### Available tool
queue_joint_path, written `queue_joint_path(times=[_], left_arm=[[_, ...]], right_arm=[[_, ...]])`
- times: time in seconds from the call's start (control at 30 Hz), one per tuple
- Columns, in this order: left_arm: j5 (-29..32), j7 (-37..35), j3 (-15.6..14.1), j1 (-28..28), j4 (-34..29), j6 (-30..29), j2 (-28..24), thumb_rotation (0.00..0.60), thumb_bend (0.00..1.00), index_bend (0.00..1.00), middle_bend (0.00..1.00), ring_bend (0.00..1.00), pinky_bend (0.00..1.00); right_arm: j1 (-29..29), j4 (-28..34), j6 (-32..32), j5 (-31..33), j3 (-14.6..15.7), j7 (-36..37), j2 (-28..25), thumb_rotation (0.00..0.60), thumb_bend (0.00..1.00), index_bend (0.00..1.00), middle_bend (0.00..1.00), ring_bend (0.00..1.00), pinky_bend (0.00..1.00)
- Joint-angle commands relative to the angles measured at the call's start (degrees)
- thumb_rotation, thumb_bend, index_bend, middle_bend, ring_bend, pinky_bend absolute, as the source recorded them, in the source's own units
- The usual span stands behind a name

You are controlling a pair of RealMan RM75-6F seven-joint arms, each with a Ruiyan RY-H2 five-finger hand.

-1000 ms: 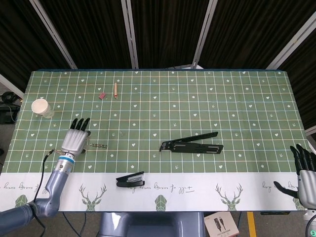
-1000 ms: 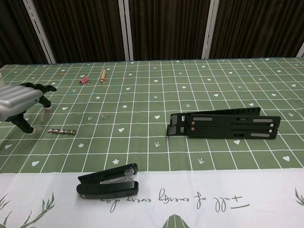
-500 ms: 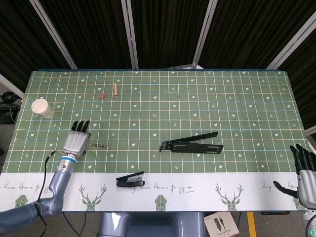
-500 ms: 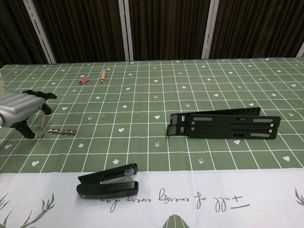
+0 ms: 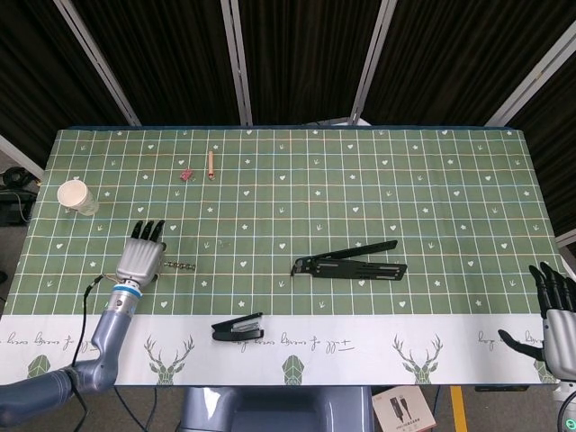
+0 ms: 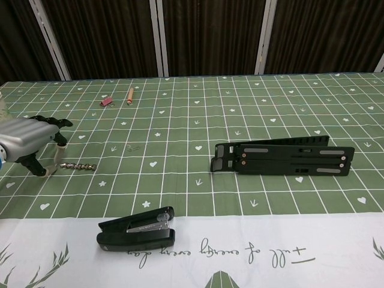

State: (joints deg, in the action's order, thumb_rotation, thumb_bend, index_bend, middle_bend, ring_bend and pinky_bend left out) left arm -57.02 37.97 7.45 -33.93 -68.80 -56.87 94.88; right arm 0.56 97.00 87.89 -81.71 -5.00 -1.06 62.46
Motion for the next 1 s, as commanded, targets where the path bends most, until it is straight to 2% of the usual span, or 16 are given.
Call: queue_joint_path(times=[0.03,0.53,0.73,1.0], left_arm=[[0.06,0.20,-0.21,-0.12,0.05,-0.01,0.22,0.600,0.31,0.50,0.00,0.00,0.00],[0.96,1.70,-0.21,-0.90,-0.01,-0.92,1.69,0.600,0.32,0.53,0.00,0.00,0.00],[1.16,2.19,-0.59,-0.83,-0.15,-1.27,1.78,0.600,0.38,0.59,0.00,0.00,0.00],[-5.80,3.74,-2.32,-1.49,-1.83,-5.18,-1.89,0.600,0.39,0.60,0.00,0.00,0.00]], right_arm=[[0.01,0.07,-0.04,0.06,-0.01,0.01,-0.02,0.600,0.01,0.05,0.00,0.00,0.00],[0.06,0.23,-0.09,-0.17,0.08,0.25,-0.14,0.600,0.01,0.05,0.00,0.00,0.00],[0.14,0.22,0.01,-0.14,0.05,0.26,-0.15,0.600,0.01,0.05,0.00,0.00,0.00],[0.19,0.36,0.14,-0.10,-0.01,-0.06,-0.15,0.600,0.01,0.05,0.00,0.00,0.00]])
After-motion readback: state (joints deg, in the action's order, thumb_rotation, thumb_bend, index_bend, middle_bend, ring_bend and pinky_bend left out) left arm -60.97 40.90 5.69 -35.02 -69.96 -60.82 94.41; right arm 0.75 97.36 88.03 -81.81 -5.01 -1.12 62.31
